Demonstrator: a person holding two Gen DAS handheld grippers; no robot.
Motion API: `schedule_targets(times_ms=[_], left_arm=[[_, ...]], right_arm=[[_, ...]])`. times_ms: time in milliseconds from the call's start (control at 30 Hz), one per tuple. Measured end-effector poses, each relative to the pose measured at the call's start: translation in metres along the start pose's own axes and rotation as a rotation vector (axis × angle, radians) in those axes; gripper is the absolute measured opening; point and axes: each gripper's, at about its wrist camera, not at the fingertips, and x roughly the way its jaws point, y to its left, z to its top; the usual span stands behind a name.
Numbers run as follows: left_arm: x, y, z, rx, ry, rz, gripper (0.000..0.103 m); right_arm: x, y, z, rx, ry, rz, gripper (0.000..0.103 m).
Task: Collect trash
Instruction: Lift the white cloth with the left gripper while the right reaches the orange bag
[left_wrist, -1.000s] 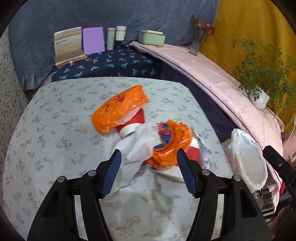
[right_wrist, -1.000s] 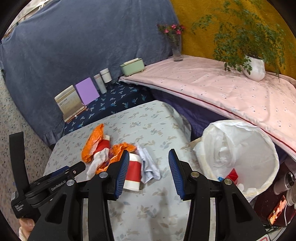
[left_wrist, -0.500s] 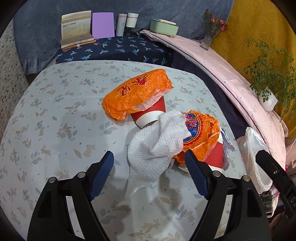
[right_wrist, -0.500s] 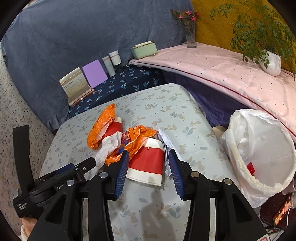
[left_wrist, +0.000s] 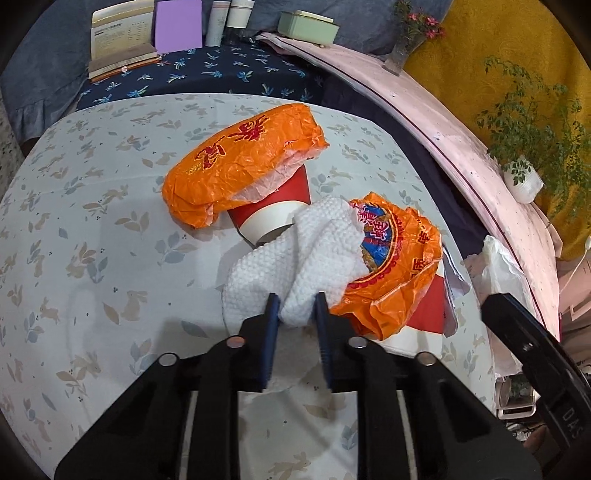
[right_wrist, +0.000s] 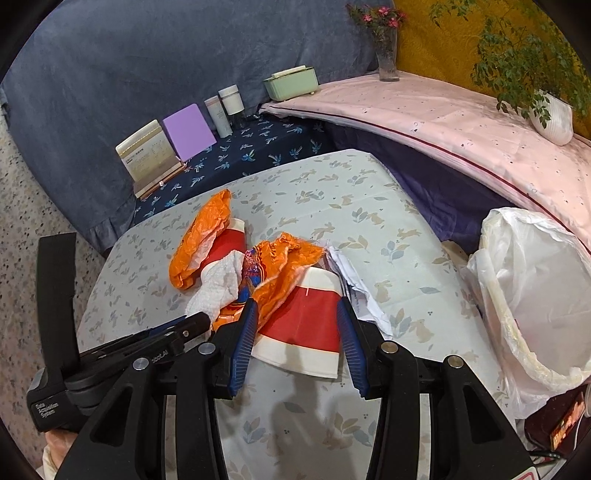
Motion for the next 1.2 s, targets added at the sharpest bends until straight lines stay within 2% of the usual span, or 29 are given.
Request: schedule_targets(times_ms=[67,133,233,667,733,800,867,1200], left_arm=[[-0.005,0.002,-0.001,0.002,-0.010,0.001,0.010],[-0.010,0.005,-0.002,0.002,-0.022,0.010,0.009],[-0.016,0.012,-0.002,-0.014,-0.027,0.002,0.009],[-0.017,0.034,-0.004,-0.042,-0.025,0.061,0.009],[-0.017,0.035,-0.005,-0.041,-0.024,0.060,0.009],[-0.017,0.035,-0.006,-0.039,-0.026,0.059,0.009],[-0.018,0.034,-0.006,-0.039,-0.029,0.060,0.009],[-0.047,0.010,0.003,-0.015,-0.093,0.041,0.008]], right_arm=[[0.006,0.003,0.000,0.001,0.009,0.010,0.043],[0.012,0.005,0.001,0.001,0.018,0.019,0.043],[0.023,0.011,0.001,0.007,0.037,0.042,0.043],[0.059,0.028,0.001,0.020,0.096,0.077,0.043],[0.064,0.029,0.000,0.017,0.095,0.072,0.040],[0.065,0.031,0.000,0.003,0.089,0.064,0.018],[0.065,0.030,0.001,-0.001,0.091,0.071,0.011],[0.011,0.017,0.022,0.010,-0.042,0.091,0.008]])
